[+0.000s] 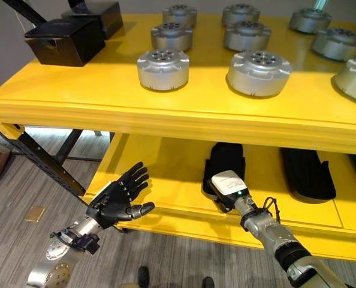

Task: Move parts from the plastic box to the shelf.

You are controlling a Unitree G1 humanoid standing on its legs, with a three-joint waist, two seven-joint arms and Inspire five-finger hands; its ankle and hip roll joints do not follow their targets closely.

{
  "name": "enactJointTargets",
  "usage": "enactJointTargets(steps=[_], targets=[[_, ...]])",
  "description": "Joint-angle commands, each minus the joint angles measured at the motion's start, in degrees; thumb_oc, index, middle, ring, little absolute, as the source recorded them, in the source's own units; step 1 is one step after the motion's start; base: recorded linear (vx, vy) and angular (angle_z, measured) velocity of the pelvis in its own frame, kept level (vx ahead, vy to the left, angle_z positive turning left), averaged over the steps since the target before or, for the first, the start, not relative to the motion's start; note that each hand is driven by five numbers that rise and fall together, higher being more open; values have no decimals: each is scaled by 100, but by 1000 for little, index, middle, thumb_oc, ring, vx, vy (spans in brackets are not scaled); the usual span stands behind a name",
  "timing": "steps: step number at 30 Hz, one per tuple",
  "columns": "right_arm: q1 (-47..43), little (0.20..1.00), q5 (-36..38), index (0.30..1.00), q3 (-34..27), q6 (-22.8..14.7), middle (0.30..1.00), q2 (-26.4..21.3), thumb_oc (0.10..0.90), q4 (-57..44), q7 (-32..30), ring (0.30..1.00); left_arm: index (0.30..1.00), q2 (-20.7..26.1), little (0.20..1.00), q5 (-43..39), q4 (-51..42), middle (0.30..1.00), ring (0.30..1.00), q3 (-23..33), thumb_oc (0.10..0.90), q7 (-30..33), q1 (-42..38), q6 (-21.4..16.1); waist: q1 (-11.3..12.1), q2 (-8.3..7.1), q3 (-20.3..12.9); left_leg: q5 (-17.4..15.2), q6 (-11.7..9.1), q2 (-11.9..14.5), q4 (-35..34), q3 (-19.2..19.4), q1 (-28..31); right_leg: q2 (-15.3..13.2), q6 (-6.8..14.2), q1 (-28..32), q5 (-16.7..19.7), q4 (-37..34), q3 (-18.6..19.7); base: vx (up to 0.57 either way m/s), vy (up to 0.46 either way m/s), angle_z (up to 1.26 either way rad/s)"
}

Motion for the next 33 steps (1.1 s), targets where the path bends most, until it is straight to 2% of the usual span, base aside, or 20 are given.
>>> enactJointTargets(steps=[1, 3, 5, 8, 10, 19, 20, 21, 22, 23, 33], targets=[[-1177, 300, -101, 300, 219, 172, 300, -58, 400, 418, -88, 300, 1000, 186, 1000, -333, -470, 1000, 1000, -80, 900, -128, -863, -484, 321, -61, 257, -917, -138, 336, 691, 396, 155, -216, -75, -389, -584, 767, -443, 0, 0, 0], [-1305, 300, -148, 300, 270, 158, 300, -96, 400, 424, -76, 300, 1000, 190, 1000, -342, -498, 1000, 1000, -80, 900, -108, -876, -481, 330, -27, 318, -908, -144, 329, 711, 377, 86, -220, -87, -455, -594, 799, -443, -45, -28, -4], [-1689, 300, -171, 300, 438, 113, 300, -211, 400, 566, -133, 300, 1000, 211, 1000, -382, -492, 1000, 1000, -147, 900, -186, -1021, -679, 346, 42, 497, -884, -146, 314, 782, 328, -120, -239, -123, -663, -616, 893, -435, -123, -29, -9], [-1878, 300, -170, 300, 556, 108, 300, -228, 400, 664, -142, 300, 1000, 212, 1000, -353, -509, 1000, 1000, -191, 900, -144, -1080, -765, 358, 75, 591, -866, -145, 299, 808, 296, -202, -241, -147, -735, -625, 933, -436, -58, -8, -6], [-1892, 300, -93, 300, 603, 215, 300, -217, 400, 753, -129, 300, 1000, 210, 1000, -405, -555, 1000, 1000, -203, 900, -194, -1060, -789, 369, 78, 616, -854, -142, 297, 828, 290, -218, -256, -165, -750, -634, 980, -454, 0, 0, 0], [-1739, 300, -455, 300, 560, 166, 300, -190, 400, 819, -127, 300, 1000, 220, 1000, -408, -666, 1000, 1000, -134, 900, -309, -924, -688, 391, 58, 581, -852, -151, 328, 835, 312, -139, -264, -157, -677, -640, 999, -460, 35, -6, 1], [-1747, 352, -482, 352, 572, 205, 352, -199, 437, 870, -100, 352, 1000, 230, 1000, -408, -667, 1000, 1000, -139, 900, -311, -916, -694, 398, 57, 580, -851, -155, 335, 836, 311, -136, -264, -155, -677, -643, 1007, -460, 41, -20, 1], [-1747, 352, -503, 352, 572, 220, 352, -197, 437, 890, -92, 352, 1000, 233, 1000, -408, -669, 1000, 1000, -143, 900, -313, -912, -696, 401, 57, 581, -852, -155, 335, 838, 309, -136, -264, -154, -678, -645, 1012, -461, 0, 0, 0], [-1744, 704, -517, 704, 574, 243, 704, -195, 688, 911, -77, 704, 1000, 237, 1000, -411, -669, 1000, 1000, -143, 900, -322, -904, -707, 406, 59, 587, -853, -155, 336, 844, 307, -140, -265, -155, -676, -648, 1017, -463, 0, 0, 0], [-1745, 1000, -493, 1000, 577, 246, 1000, -201, 900, 922, -28, 1000, 1000, 244, 1000, -423, -671, 1000, 1000, -142, 900, -308, -899, -731, 408, 57, 592, -854, -156, 338, 843, 306, -138, -264, -155, -675, -650, 1020, -466, 0, 0, 0], [-1513, 1000, -423, 1000, 519, 610, 1000, -136, 900, 806, 430, 1000, 1000, 228, 1000, -647, -808, 1000, 1000, -113, 900, -653, -858, -884, 385, -22, 568, -834, -171, 387, 821, 338, -69, -239, -142, -603, -639, 1007, -457, 0, 0, 0]])
